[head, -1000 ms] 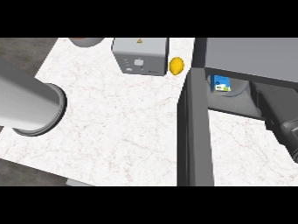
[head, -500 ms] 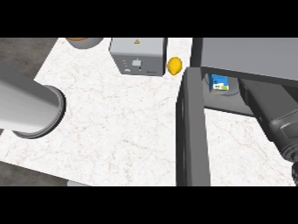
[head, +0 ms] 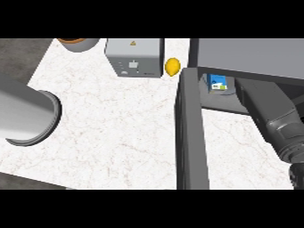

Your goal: Pick up the milk, place it into the microwave and close the microwave

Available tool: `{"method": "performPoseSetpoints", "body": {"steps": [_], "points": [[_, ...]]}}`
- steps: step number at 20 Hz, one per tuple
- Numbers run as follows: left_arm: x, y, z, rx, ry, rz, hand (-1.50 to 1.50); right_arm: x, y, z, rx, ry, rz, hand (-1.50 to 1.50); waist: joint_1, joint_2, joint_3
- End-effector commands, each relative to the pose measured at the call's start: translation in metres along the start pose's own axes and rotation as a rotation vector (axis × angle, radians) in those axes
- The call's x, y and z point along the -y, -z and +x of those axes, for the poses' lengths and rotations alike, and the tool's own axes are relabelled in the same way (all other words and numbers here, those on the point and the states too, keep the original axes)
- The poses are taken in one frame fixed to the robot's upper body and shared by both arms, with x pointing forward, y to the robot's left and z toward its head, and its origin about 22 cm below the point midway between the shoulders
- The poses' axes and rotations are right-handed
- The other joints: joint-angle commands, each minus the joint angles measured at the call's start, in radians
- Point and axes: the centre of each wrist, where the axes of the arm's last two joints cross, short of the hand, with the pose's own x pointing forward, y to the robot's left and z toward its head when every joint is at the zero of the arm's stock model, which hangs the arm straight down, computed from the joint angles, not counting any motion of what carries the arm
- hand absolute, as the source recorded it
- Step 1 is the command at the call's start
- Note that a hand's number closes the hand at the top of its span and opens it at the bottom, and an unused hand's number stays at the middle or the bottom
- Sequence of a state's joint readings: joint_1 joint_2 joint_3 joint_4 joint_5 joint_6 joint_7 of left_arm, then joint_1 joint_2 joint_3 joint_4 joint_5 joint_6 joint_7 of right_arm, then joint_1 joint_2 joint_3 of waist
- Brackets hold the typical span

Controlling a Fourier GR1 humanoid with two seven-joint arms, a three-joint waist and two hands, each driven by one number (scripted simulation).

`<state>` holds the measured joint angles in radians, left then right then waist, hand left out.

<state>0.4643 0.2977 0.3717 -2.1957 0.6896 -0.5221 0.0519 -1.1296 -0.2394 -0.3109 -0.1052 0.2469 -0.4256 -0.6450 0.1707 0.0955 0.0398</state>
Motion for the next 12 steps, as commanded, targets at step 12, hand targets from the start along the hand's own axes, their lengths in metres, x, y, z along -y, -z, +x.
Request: {"method": "performPoseSetpoints", "body": {"steps": [12], "points": [[0.025, 0.006, -0.029, -0.013, -0.059, -0.083, -1.5, 0.013, -0.001, -0.008, 0.003, 0.13, 0.137, -1.5, -0.093, -0.059, -0.037]]}}
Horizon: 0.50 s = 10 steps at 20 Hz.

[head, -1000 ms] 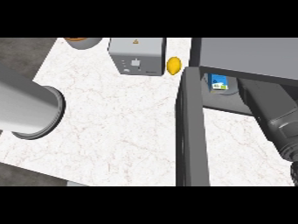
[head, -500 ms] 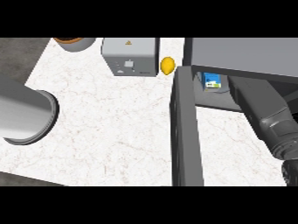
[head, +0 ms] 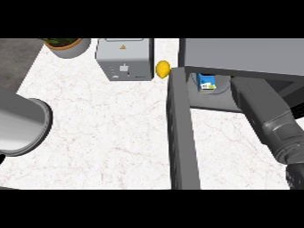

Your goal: Pick up the milk, place it into the microwave and close the microwave

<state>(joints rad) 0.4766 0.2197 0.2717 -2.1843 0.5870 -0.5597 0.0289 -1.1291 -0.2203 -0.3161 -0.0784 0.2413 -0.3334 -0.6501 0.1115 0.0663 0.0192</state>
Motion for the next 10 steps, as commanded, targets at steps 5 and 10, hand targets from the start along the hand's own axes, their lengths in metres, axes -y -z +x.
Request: {"method": "performPoseSetpoints", "body": {"steps": [5, 10], "points": [[0.016, 0.008, -0.025, -0.038, -0.06, -0.147, -1.5, -0.004, -0.004, -0.003, 0.026, 0.281, 0.148, -1.5, -0.053, -0.041, -0.017], [0.032, 0.013, -0.044, -0.115, -0.063, -0.263, -1.5, -0.011, -0.042, -0.041, -0.004, 0.46, 0.209, -1.5, -0.079, -0.052, -0.018]]}}
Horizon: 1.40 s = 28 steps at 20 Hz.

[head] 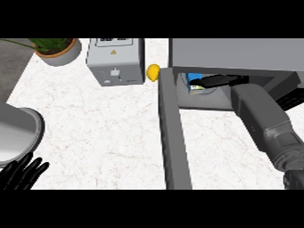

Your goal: Pick up the milk, place it into the microwave and close the microwave

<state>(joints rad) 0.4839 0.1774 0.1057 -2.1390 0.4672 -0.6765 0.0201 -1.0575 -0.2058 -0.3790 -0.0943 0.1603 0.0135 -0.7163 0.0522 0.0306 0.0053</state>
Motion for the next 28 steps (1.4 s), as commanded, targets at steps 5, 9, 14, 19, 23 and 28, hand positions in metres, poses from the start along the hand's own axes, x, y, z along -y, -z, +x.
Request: {"method": "performPoseSetpoints", "body": {"steps": [5, 9, 14, 19, 23, 28], "points": [[0.012, 0.025, -0.027, -0.045, 0.052, -0.064, -1.5, -0.022, -0.047, -0.046, 0.01, 0.244, 0.082, -1.5, -0.045, -0.029, -0.005], [0.013, 0.039, -0.033, -0.083, 0.071, -0.085, -1.5, -0.038, -0.083, -0.073, -0.028, 0.28, 0.129, -1.5, -0.071, -0.039, -0.006], [0.023, 0.061, -0.047, -0.054, 0.078, -0.085, 1.5, -0.017, -0.131, -0.099, -0.087, 0.222, 0.103, -1.5, -0.1, -0.048, -0.008], [0.025, 0.086, -0.056, -0.106, 0.129, -0.117, 1.5, 0.015, -0.162, -0.107, -0.111, 0.166, 0.068, -1.5, -0.102, -0.046, -0.008], [0.032, 0.094, -0.076, -0.133, 0.16, -0.119, 1.5, 0.041, -0.217, -0.119, -0.117, 0.141, 0.026, -1.5, -0.115, -0.048, -0.01], [0.026, 0.117, -0.086, -0.163, 0.218, -0.203, 1.5, 0.058, -0.253, -0.113, -0.094, 0.169, -0.017, -1.5, -0.135, -0.049, -0.012]]}}
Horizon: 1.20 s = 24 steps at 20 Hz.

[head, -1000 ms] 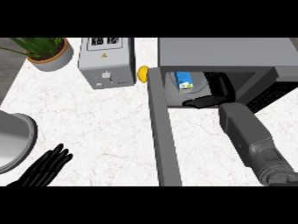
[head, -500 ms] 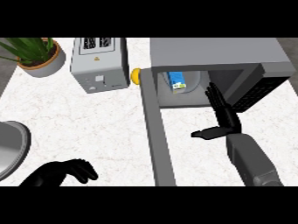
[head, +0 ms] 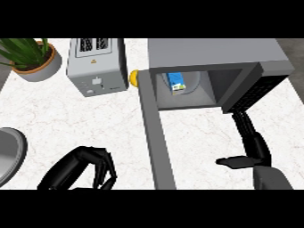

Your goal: Pick up the milk, place it into the microwave and close the microwave

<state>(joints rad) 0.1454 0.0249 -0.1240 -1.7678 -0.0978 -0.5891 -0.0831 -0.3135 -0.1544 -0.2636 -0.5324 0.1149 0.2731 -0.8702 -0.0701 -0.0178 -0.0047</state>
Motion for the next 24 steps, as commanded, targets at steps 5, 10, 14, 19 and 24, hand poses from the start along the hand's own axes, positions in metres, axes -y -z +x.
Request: {"method": "performPoseSetpoints", "body": {"steps": [5, 10, 14, 19, 24], "points": [[0.024, 0.044, -0.02, -0.01, 0.025, -0.101, 1.5, 0.054, -0.081, 0.027, 0.065, 0.03, -0.017, -1.5, 0.008, 0.007, 0.0], [0.063, 0.064, -0.038, 0.04, 0.1, -0.106, 1.5, 0.084, -0.099, 0.067, 0.1, 0.042, 0.012, -1.5, 0.021, 0.012, 0.0], [0.083, 0.089, -0.046, 0.052, 0.093, -0.165, 1.5, 0.084, -0.111, 0.094, 0.181, 0.056, 0.035, -1.5, 0.007, 0.015, 0.0], [0.131, 0.091, -0.052, -0.037, 0.047, -0.231, 1.5, 0.074, -0.097, 0.122, 0.231, 0.133, 0.119, -1.5, 0.01, 0.018, 0.001], [0.154, 0.113, -0.04, -0.033, 0.091, -0.216, 1.5, 0.057, -0.093, 0.148, 0.243, 0.178, 0.204, -1.5, -0.005, 0.021, 0.0]]}}
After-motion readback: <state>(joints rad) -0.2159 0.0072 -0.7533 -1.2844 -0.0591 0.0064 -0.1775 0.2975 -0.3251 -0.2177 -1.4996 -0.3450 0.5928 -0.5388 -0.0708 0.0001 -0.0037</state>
